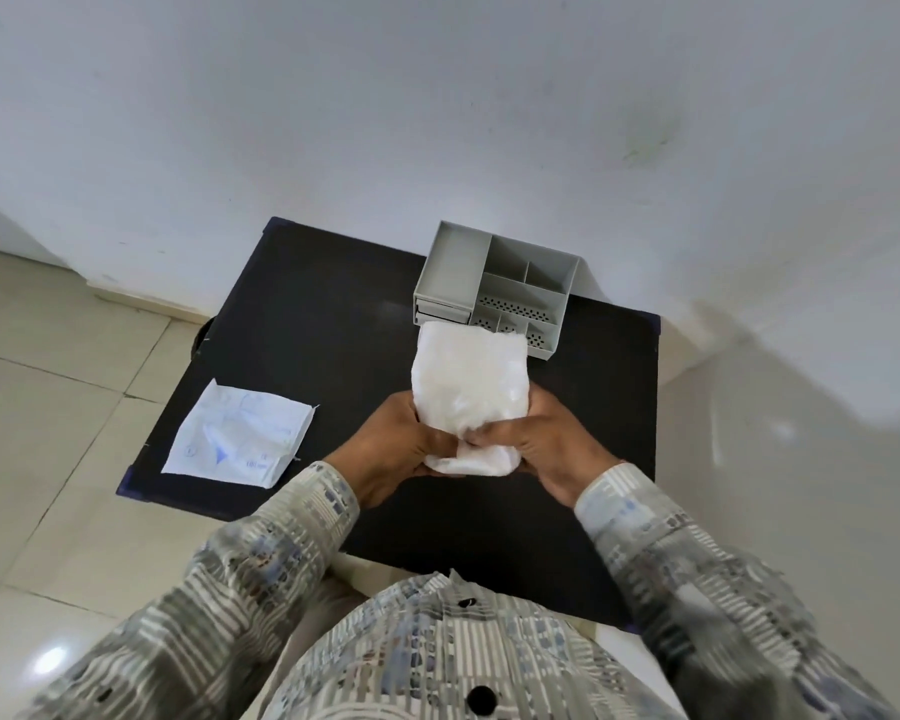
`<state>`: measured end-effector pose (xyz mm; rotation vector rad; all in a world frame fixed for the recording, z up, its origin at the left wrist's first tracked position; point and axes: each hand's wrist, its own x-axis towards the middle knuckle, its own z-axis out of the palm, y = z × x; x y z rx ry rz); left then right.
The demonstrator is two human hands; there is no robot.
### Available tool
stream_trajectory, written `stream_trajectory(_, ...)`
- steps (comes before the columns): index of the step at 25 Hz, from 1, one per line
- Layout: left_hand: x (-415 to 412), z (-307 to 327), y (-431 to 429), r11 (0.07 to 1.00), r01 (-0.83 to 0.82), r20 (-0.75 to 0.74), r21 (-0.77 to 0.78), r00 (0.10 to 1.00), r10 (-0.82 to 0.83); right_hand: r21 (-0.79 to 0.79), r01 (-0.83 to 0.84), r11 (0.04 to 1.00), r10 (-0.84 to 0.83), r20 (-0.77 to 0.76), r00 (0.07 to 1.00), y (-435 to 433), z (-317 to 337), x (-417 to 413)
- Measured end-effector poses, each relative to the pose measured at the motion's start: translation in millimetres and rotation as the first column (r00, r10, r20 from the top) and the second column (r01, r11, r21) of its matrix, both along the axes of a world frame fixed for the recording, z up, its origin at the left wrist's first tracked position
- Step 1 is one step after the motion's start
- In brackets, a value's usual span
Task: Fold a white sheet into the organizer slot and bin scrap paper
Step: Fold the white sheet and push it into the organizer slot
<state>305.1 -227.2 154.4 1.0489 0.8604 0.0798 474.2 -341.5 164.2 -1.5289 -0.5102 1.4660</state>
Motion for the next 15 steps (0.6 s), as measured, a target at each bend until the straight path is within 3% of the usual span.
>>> stream_trajectory(2,-4,1,2,1.0,-0.014,-0.003,0.006,1.0,0.014,-0.007,0.133,0.991,-0.132,0.078,0.988,6,-2,-12)
stream_trajectory(5,-10,6,4,0.984,-0.082,0.06,-0.157,0.994,0.092,0.002,0.154,0.988,-0.152,0.159,0.975,7,-8,-18)
stream_trajectory(7,-10,5,-2,0.989,-0.139,-0.023,-0.04,0.99,0.138,-0.015,0.112,0.994,-0.106,0.215,0.971,5,-8,-21)
stream_trajectory(10,-3,0,-10,0.955,-0.143,-0.209,0.259,0.957,0.2,-0.026,0.086,0.996,-0.069,0.398,0.915,7,-10,-29)
stream_trajectory(13,5,-3,-16,0.849,0.085,-0.356,0.521,0.926,0.126,-0.02,0.072,0.997,-0.036,0.713,0.7,8,-9,-44)
stream_trajectory(15,8,-2,-18,0.818,0.116,-0.362,0.563,0.925,0.118,0.001,0.039,0.999,-0.024,0.792,0.61,5,-8,-50)
